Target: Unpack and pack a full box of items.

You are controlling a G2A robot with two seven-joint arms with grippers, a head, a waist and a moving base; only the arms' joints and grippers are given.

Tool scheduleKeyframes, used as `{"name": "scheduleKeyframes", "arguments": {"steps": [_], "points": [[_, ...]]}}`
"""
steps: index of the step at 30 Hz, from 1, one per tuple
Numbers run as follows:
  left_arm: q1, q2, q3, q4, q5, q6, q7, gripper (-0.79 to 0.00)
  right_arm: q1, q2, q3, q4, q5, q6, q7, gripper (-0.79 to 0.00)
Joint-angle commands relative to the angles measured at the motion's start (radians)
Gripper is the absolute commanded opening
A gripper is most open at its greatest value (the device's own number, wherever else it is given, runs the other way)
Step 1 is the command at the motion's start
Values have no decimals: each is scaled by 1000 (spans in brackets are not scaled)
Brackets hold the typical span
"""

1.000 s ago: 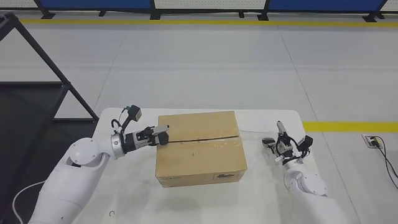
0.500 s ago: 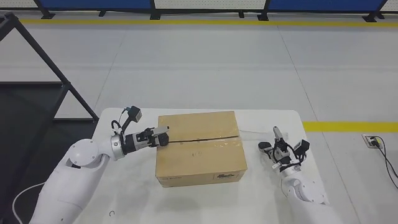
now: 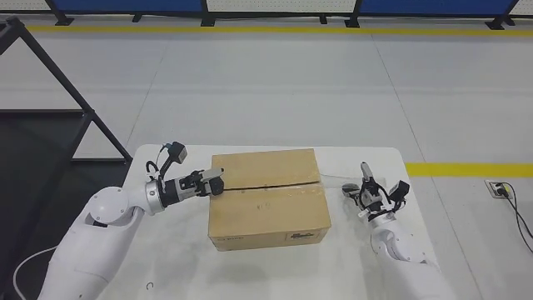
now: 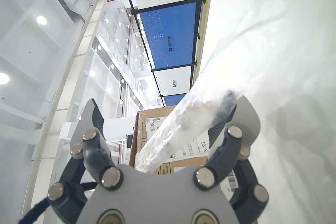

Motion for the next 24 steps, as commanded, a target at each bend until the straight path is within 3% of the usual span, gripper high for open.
{"name": "scheduleKeyframes", "arguments": {"steps": [1, 13, 24], "points": [[3, 0, -3, -3, 3, 0, 0, 0, 12, 0, 6, 19, 1, -9, 14, 0], [7, -1, -6, -4, 12, 9, -7, 0, 38, -1, 49, 64, 31, -88, 47, 0], [-7, -10, 8, 7, 18, 8, -10, 0, 26, 28, 134, 7, 9, -120, 44, 0]]}}
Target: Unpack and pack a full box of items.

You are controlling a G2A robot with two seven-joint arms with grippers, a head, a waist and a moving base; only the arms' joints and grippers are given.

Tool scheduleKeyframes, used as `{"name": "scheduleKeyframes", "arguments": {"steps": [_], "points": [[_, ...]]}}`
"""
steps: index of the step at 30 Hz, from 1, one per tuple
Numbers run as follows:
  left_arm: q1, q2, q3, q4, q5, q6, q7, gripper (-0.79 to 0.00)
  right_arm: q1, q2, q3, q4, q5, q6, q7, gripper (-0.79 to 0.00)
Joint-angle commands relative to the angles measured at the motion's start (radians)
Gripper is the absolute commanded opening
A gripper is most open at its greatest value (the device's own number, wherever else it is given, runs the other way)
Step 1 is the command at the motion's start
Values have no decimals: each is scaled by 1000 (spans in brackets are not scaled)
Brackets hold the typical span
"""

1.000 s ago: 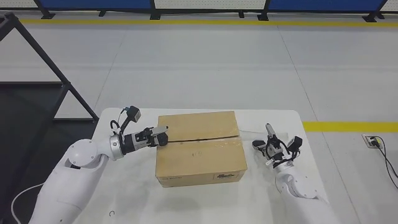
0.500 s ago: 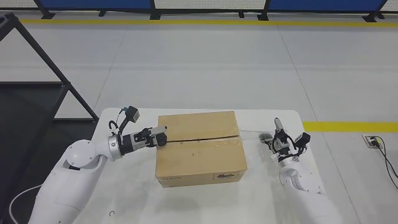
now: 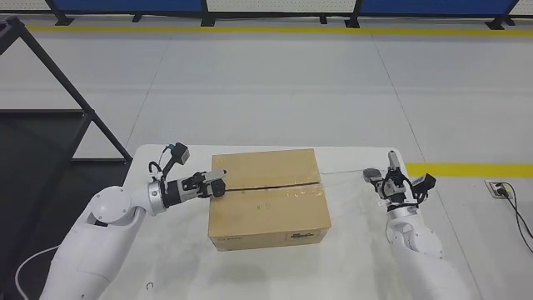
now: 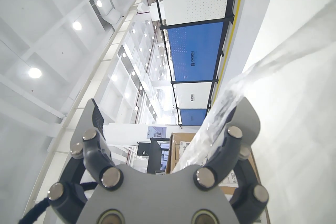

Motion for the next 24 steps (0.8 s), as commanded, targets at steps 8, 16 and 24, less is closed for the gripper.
{"name": "scheduleKeyframes", "arguments": {"steps": [8, 16, 24], "points": [[-9, -8, 13, 17, 0, -9, -1, 0, -39, 30, 65, -123, -115, 28, -86, 0], [-19, -15, 20, 37, -3, -20, -6, 0, -122, 55, 124, -307, -178, 87, -84, 0], [-29, -20, 22, 55, -8, -32, -16, 0, -249, 63, 146, -557, -236, 113, -108, 0]]}}
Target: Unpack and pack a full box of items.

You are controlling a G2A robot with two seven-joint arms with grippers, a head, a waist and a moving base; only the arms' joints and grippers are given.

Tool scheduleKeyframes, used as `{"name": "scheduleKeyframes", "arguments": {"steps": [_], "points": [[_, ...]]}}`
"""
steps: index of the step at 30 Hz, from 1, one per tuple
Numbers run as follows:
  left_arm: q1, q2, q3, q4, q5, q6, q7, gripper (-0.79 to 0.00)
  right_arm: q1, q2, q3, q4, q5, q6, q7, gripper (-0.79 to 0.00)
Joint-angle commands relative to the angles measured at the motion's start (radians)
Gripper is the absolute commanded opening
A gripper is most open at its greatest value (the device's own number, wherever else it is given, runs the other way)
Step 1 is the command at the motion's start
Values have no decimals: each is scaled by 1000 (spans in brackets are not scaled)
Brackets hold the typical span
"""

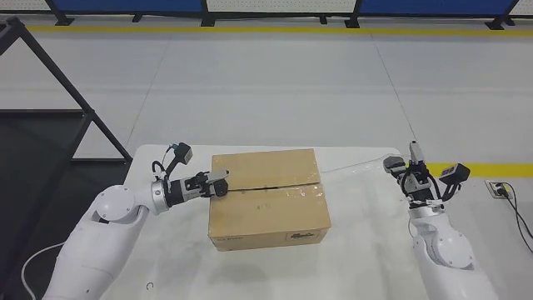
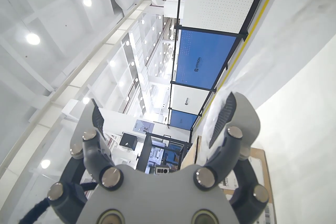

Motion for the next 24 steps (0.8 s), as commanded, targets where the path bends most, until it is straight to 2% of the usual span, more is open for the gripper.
{"name": "scheduleKeyframes", "arguments": {"steps": [1, 8, 24], "points": [[-2, -1, 0, 6, -1, -5, -3, 0, -32, 1, 4, -70, -11, 5, -1, 0], [-2, -2, -5, 13, -6, -16, -12, 0, -78, 3, -1, -184, -57, 45, -11, 0], [25, 3, -32, -5, -10, -31, -17, 0, -105, 3, -16, -285, -42, 50, 55, 0]]}}
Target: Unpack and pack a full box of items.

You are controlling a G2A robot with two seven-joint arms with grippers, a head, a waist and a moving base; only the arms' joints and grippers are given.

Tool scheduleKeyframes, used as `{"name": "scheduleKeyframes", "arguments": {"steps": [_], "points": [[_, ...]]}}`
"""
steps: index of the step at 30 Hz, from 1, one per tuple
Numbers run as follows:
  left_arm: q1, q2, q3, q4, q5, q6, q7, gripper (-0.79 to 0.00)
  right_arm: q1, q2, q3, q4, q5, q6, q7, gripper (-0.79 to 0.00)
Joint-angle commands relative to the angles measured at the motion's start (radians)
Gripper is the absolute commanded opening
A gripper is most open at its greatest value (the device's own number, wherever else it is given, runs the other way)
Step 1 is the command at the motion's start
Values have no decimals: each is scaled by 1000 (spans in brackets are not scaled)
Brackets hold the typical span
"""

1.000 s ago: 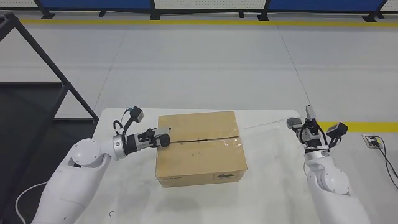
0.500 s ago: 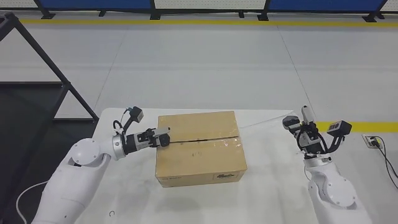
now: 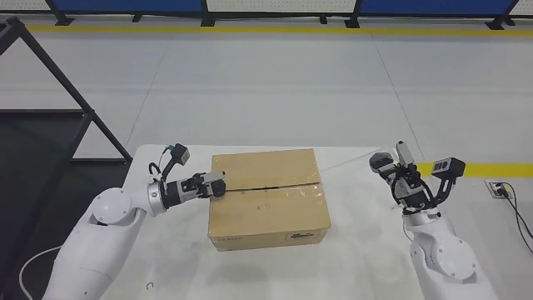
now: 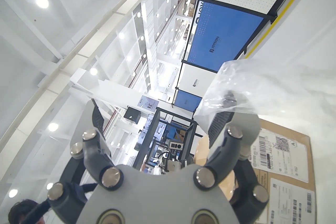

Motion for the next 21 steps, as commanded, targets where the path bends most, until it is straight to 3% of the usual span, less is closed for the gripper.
{"name": "scheduleKeyframes", "arguments": {"steps": [1, 7, 14, 21], "points": [[6, 1, -4, -5, 0, 0, 0, 0, -5, 0, -3, -17, -8, 2, 8, 0], [24, 6, -21, -23, -2, -3, 3, 0, -5, -1, -27, -45, -73, -6, -6, 0], [47, 12, -42, -48, -1, -2, 8, 0, -5, -9, -67, -79, -218, -70, -100, 0], [70, 18, -61, -72, -1, 1, 14, 0, -1, -16, -96, -125, -331, -47, -188, 0]]}}
